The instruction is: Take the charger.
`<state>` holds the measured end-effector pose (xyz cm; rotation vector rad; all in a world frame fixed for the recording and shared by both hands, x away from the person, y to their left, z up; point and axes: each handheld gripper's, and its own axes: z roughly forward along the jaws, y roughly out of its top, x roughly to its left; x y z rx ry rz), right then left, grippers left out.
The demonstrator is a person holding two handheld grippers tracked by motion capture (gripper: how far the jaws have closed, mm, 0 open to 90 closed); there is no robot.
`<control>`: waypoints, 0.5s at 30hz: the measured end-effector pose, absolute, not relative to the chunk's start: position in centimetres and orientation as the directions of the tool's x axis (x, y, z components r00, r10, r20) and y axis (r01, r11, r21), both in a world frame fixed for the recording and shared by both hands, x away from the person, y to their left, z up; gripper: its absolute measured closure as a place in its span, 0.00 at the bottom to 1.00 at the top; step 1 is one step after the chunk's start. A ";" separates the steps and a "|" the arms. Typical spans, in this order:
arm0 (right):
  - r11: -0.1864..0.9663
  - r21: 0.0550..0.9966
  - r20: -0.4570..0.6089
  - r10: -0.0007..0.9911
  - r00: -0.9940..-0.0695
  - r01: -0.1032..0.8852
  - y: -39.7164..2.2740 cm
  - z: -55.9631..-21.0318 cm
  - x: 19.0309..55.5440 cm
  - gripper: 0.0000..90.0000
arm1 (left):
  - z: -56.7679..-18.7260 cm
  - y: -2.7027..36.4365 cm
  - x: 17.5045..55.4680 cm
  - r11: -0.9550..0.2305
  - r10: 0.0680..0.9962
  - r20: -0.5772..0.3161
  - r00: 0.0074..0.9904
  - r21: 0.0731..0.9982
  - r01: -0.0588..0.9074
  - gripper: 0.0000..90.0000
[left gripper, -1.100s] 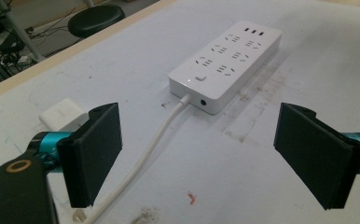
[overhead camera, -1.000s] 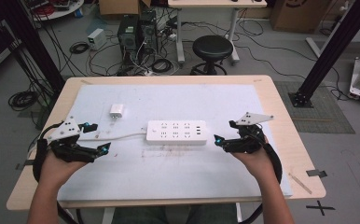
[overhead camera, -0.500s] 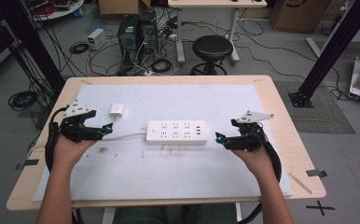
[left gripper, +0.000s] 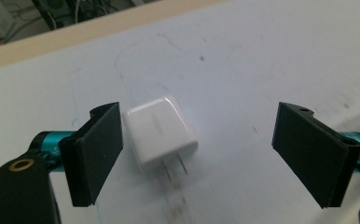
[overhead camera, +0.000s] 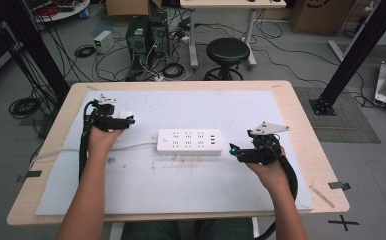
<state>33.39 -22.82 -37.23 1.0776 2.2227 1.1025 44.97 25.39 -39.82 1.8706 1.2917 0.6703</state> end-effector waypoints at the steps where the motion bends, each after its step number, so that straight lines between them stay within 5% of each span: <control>1: 0.380 0.807 -0.039 0.798 -0.601 0.452 -22.8 -37.3 33.4 0.22 | -40.1 25.3 45.6 -0.210 0.941 0.005 0.337 0.791 0.575 0.18; 15: 0.357 0.810 -0.032 0.819 -0.573 0.466 -23.4 -37.5 32.8 0.22 | -43.3 25.5 47.9 -0.139 0.974 -0.012 0.228 0.760 0.635 0.20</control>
